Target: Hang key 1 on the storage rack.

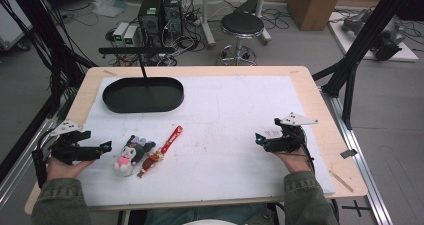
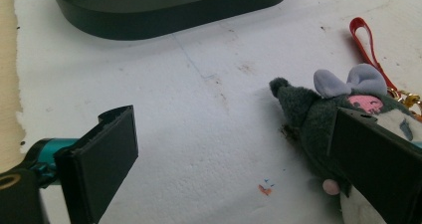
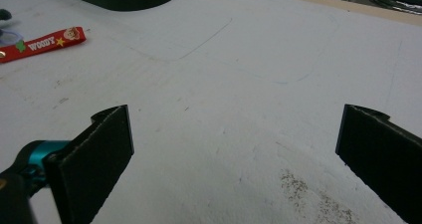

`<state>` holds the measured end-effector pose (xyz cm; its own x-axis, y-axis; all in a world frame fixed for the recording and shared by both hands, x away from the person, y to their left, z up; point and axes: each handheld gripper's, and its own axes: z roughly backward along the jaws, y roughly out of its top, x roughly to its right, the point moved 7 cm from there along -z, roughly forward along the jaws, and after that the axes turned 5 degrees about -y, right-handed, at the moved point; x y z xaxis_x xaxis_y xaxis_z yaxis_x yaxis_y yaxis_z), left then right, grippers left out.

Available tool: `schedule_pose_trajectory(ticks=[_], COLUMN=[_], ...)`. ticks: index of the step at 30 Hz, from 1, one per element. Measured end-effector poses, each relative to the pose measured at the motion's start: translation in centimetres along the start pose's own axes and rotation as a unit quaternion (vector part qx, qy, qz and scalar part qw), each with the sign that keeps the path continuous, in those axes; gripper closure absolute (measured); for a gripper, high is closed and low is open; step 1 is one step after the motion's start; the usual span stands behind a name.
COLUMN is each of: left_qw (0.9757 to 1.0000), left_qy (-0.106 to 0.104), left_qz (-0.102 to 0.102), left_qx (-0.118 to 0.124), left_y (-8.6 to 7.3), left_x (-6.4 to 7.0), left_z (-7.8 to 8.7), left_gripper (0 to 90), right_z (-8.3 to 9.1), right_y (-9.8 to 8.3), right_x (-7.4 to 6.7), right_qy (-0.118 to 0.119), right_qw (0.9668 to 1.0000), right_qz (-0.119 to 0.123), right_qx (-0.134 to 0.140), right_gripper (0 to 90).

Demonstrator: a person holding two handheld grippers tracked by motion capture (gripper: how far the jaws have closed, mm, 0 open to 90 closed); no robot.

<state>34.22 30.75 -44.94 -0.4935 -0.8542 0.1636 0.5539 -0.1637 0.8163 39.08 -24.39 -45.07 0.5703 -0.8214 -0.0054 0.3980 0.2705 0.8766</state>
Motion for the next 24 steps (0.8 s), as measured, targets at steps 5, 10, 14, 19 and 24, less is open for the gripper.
schedule_pose_trajectory(ticks=[5,10,14,19,24], left_qw=[1.0,1.0,1.0,1.0,1.0], left_qy=[0.0,0.001,0.002,0.001,0.002], left_qz=[0.005,0.006,0.006,0.005,0.002], left_qx=[-0.004,-0.004,-0.006,-0.007,-0.008], left_y=[-0.2,-0.2,-0.21,-0.15,-0.02], left_x=[-0.16,-0.23,-0.21,-0.12,-0.02], left_z=[0.04,0.06,0.05,0.03,0.06], left_gripper=[6.2,6.2,6.2,6.2,6.2], right_z=[0.04,-0.08,-0.1,-0.06,-0.11], right_y=[-0.05,-0.07,-0.05,-0.06,-0.09], right_x=[-0.01,0.03,0.12,0.1,0.1], right_qy=[-0.004,-0.008,-0.008,-0.009,-0.008], right_qw=[1.0,1.0,1.0,1.0,1.0], right_qz=[0.003,0.001,0.001,0.001,0.002], right_qx=[-0.001,-0.003,-0.002,-0.002,-0.003], right_gripper=[0.6,0.6,0.6,0.6,0.6])
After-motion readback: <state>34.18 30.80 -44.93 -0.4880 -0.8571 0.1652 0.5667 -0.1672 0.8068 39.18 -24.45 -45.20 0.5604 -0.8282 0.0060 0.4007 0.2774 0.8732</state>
